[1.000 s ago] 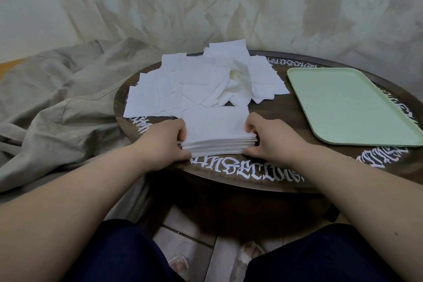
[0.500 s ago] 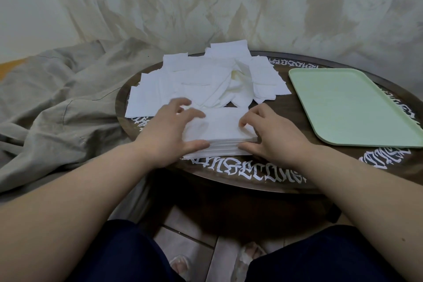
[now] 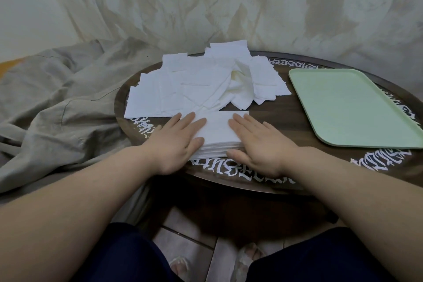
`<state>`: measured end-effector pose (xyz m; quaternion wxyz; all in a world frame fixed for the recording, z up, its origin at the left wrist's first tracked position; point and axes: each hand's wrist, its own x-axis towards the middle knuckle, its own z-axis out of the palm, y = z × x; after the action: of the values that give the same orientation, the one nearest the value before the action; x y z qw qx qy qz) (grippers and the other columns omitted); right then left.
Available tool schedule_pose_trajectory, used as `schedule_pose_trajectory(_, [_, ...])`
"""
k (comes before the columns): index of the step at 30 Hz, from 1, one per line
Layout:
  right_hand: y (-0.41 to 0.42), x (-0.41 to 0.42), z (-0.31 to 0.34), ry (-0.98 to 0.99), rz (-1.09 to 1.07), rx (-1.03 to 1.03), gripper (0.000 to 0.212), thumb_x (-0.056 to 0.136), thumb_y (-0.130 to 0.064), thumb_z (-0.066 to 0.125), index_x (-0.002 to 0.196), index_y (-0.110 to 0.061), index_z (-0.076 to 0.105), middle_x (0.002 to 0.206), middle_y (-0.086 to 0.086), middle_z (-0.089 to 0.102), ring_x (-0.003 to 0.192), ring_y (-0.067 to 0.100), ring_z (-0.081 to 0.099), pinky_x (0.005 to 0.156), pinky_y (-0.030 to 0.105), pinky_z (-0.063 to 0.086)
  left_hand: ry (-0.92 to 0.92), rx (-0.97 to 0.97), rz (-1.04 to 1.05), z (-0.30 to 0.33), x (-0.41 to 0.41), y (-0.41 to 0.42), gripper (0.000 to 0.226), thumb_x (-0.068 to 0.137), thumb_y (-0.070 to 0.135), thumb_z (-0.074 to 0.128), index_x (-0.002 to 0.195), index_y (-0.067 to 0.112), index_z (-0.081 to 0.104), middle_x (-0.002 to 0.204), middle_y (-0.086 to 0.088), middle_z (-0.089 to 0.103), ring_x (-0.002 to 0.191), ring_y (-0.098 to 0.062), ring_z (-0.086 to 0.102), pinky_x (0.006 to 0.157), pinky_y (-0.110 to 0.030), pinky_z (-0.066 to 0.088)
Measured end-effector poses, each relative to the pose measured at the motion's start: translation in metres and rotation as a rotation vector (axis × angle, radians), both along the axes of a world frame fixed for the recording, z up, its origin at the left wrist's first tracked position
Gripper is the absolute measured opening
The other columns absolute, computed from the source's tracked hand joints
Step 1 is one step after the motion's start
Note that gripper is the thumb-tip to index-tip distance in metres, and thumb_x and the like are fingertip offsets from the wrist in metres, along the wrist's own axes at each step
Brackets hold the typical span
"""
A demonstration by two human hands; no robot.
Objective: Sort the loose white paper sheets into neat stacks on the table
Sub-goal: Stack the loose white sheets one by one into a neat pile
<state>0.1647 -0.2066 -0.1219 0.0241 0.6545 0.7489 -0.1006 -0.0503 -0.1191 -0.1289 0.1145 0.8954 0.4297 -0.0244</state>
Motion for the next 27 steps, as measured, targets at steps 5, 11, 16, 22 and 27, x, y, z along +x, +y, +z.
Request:
schedule_pose_trajectory(5, [0.001, 0.001, -0.002, -0.009, -0.009, -0.018, 0.078, 0.094, -0.061, 0.026, 0.151, -0.021, -0.007, 0.159, -0.003, -0.014, 0.146, 0.014, -0.012, 0.118, 0.041, 0.004, 0.033, -0.076, 0.066, 0.0, -0.001, -0.004, 0.059, 0.099, 0.051, 0.022, 0.152, 0.035, 0.0, 0.16, 0.009, -0.008, 0.147, -0.015, -0.008, 0.117, -0.052, 0.01])
schedule_pose_trajectory(11, [0.001, 0.0, -0.005, -0.018, -0.003, -0.011, 0.081, 0.092, -0.063, 0.028, 0.151, -0.02, -0.007, 0.159, -0.001, -0.014, 0.146, 0.016, -0.011, 0.119, 0.043, 0.009, 0.046, -0.104, 0.082, 0.002, 0.001, -0.007, 0.06, 0.099, 0.05, 0.022, 0.151, 0.035, -0.003, 0.16, 0.009, -0.012, 0.147, -0.014, -0.01, 0.118, -0.052, 0.007])
schedule_pose_trajectory(16, [-0.003, 0.003, 0.002, 0.148, -0.05, 0.069, 0.091, 0.077, -0.078, 0.011, 0.152, -0.024, 0.006, 0.16, -0.005, -0.002, 0.146, 0.012, -0.005, 0.118, 0.044, 0.013, -0.1, -0.076, 0.098, 0.006, -0.002, -0.009, 0.06, 0.099, 0.05, 0.028, 0.152, 0.032, 0.008, 0.161, 0.005, -0.004, 0.147, -0.015, -0.009, 0.119, -0.045, 0.006])
schedule_pose_trajectory(22, [0.006, 0.012, 0.023, 0.362, -0.252, 0.372, 0.058, 0.093, -0.044, 0.049, 0.145, -0.023, 0.032, 0.15, -0.004, 0.035, 0.138, 0.013, 0.029, 0.109, 0.028, 0.026, -0.443, 0.098, 0.164, 0.026, 0.001, -0.004, 0.053, 0.097, 0.039, 0.045, 0.146, 0.024, 0.033, 0.157, 0.002, 0.022, 0.146, -0.013, 0.01, 0.114, -0.022, 0.004])
schedule_pose_trajectory(27, [0.042, 0.03, 0.042, 0.411, -0.474, 0.388, 0.066, 0.088, -0.038, 0.06, 0.145, -0.02, 0.033, 0.143, -0.001, 0.046, 0.13, 0.019, 0.043, 0.102, 0.032, 0.036, -0.431, 0.153, 0.151, 0.036, 0.017, 0.017, 0.05, 0.095, 0.038, 0.05, 0.143, 0.027, 0.039, 0.153, 0.005, 0.03, 0.142, -0.014, 0.021, 0.114, -0.027, 0.016])
